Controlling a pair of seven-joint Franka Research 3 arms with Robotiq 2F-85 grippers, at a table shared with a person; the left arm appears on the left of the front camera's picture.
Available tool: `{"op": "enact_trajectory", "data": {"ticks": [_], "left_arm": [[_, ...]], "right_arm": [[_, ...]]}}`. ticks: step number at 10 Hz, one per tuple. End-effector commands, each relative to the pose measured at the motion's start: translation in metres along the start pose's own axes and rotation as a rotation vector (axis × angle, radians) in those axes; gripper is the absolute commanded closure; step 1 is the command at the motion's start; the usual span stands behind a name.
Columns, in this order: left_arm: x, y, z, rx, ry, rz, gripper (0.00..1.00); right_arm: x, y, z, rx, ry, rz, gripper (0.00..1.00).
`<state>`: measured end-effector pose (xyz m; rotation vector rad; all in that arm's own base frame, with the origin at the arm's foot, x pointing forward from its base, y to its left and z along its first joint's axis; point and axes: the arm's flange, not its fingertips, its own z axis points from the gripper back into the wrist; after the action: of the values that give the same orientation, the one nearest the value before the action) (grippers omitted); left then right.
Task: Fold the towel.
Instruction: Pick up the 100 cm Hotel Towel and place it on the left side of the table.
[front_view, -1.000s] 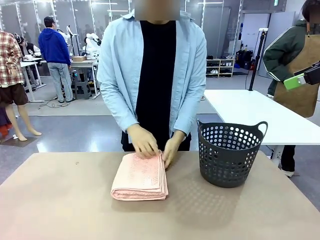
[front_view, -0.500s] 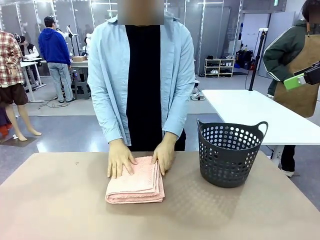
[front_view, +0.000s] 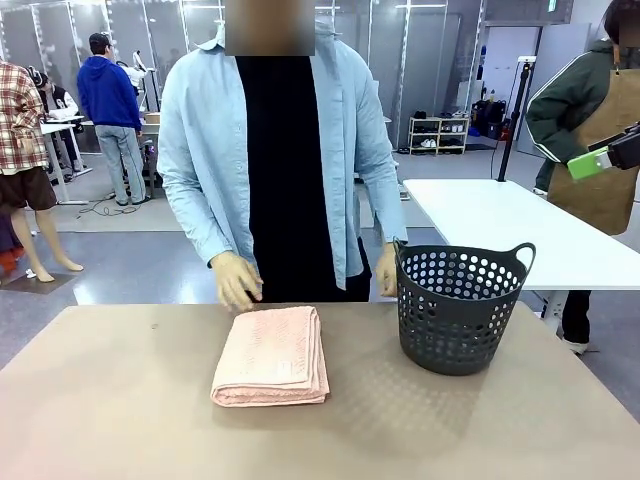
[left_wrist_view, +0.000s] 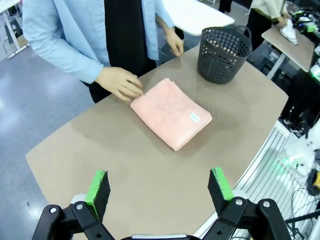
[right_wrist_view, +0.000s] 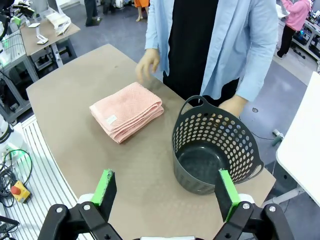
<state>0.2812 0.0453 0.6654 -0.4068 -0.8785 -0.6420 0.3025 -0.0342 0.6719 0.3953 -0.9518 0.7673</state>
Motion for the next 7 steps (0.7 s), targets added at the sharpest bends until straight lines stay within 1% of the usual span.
{"op": "enact_trajectory", "data": {"ticks": [1, 2, 3, 5, 7], "left_arm": [[0.003, 0.008, -0.004, -0.055, -0.020, 0.056, 0.00], [0.003, 0.015, -0.013, -0.081, -0.027, 0.094, 0.00], [0.003, 0.023, -0.029, -0.083, -0.006, 0.136, 0.00], [0.007, 0.038, -0.066, -0.123, 0.006, 0.190, 0.00], [0.005, 0.054, -0.111, -0.168, 0.003, 0.282, 0.00]], "right_arm": [[0.000, 0.001, 0.001, -0.004, 0.001, -0.002, 0.00], [0.000, 0.001, 0.001, -0.004, 0.001, -0.002, 0.00], [0.000, 0.001, 0.001, -0.004, 0.001, -0.002, 0.00], [0.000, 0.001, 0.001, -0.004, 0.001, -0.002, 0.00], [0.000, 0.001, 0.001, -0.004, 0.001, -0.002, 0.00]]}}
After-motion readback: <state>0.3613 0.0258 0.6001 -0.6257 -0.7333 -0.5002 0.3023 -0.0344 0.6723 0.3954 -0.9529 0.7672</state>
